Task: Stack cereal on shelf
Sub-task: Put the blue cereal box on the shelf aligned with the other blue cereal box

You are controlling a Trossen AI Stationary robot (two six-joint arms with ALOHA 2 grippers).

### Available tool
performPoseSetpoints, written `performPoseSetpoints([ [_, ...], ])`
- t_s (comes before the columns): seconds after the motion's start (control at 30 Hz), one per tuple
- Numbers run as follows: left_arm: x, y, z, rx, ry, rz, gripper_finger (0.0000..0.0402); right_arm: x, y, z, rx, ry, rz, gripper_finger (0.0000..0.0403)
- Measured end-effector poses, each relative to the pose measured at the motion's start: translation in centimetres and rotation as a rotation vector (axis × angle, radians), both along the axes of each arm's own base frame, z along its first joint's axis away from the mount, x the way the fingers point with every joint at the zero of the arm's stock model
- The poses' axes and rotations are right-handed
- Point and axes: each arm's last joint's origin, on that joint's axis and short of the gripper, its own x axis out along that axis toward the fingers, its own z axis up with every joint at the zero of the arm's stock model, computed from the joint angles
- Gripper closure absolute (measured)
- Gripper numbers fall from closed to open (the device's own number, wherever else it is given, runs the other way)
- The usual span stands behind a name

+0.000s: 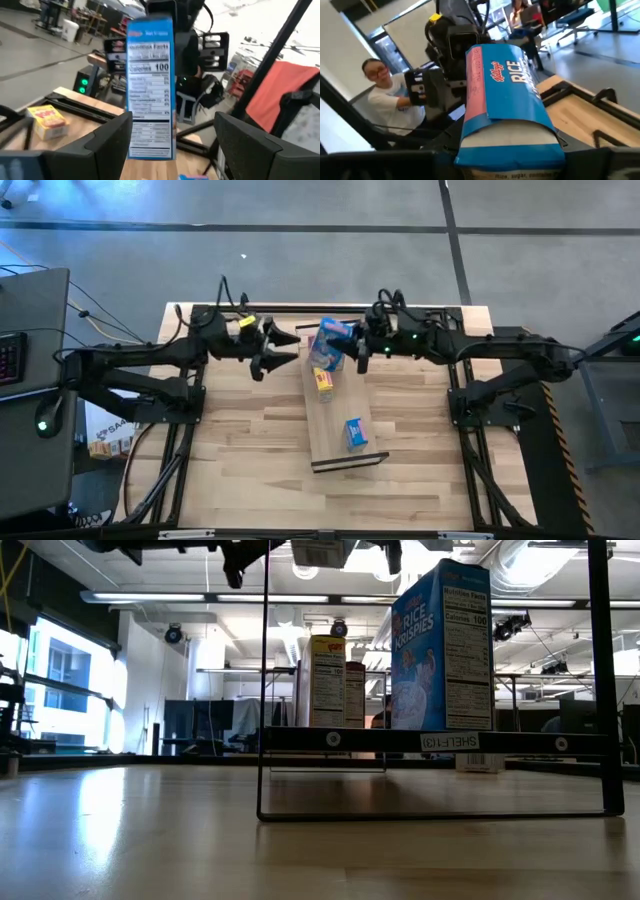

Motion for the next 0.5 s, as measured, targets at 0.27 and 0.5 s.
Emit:
performPoseSetpoints([
  [0.27,1.8,-0.8,-1.2,0.028,0.016,-0.028,0.0128,1.4,0.9,-0.7,0.024,-0.026,0.082,0.0281],
  [0.5,3.0,-0.9,-2.2,0.020,0.026,-0.047,0.0129,1.5,1.2,-0.8,0.027,-0.025,0.107,0.0281],
])
